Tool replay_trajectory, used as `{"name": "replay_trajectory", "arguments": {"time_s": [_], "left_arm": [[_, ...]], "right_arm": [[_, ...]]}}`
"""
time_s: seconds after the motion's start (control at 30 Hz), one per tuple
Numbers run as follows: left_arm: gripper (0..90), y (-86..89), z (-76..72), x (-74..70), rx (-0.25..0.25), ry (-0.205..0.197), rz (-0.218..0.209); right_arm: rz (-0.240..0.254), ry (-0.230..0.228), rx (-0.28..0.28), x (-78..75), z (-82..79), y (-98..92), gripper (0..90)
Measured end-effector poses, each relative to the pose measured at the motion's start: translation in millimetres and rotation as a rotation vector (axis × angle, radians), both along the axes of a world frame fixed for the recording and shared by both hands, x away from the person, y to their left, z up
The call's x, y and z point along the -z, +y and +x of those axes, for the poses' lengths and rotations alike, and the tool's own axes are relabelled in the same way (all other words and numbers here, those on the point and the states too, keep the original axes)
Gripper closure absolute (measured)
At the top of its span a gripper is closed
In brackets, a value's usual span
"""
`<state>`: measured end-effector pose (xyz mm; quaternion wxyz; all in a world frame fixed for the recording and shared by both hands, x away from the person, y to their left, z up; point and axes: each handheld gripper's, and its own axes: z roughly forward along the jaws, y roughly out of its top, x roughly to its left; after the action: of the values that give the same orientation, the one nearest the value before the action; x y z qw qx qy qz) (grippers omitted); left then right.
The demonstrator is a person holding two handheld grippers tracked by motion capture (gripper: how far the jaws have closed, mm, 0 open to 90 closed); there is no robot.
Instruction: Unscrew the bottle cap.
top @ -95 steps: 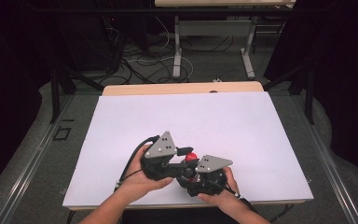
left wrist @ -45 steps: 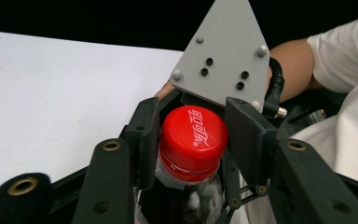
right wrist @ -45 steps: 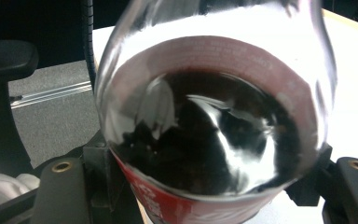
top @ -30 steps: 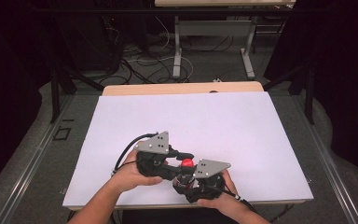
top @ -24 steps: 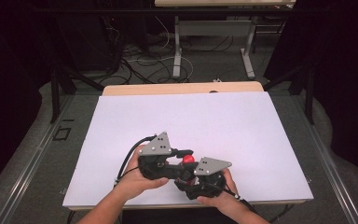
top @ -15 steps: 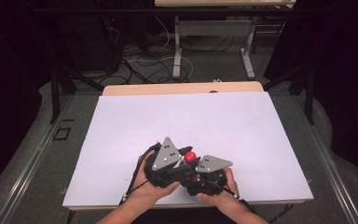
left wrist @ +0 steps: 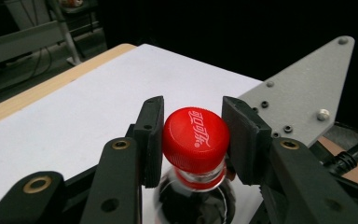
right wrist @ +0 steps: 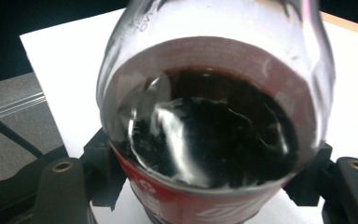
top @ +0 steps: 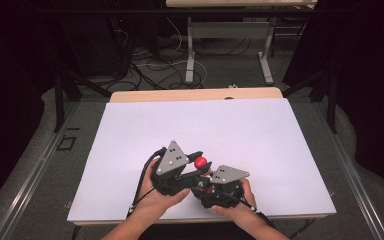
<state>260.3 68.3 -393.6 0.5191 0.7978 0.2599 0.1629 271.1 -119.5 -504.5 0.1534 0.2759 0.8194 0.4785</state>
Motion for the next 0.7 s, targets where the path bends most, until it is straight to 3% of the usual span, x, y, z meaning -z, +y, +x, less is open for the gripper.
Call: {"name": "replay_trajectory", "arguments": {"time_s": [0.33,0.7], "left_arm": [[60.9,28.3,16.2,5.5,-0.088,0.040,-0.012],[60.9,52.0,35.7,39.6,-0.183,0.104,-0.024]], "right_arm": [[0.000,-0.012,0.021,0.8,4.9,-3.2,28.8],[0.005,-0.025,0.067,-3.4,19.4,-10.7,28.8]]}}
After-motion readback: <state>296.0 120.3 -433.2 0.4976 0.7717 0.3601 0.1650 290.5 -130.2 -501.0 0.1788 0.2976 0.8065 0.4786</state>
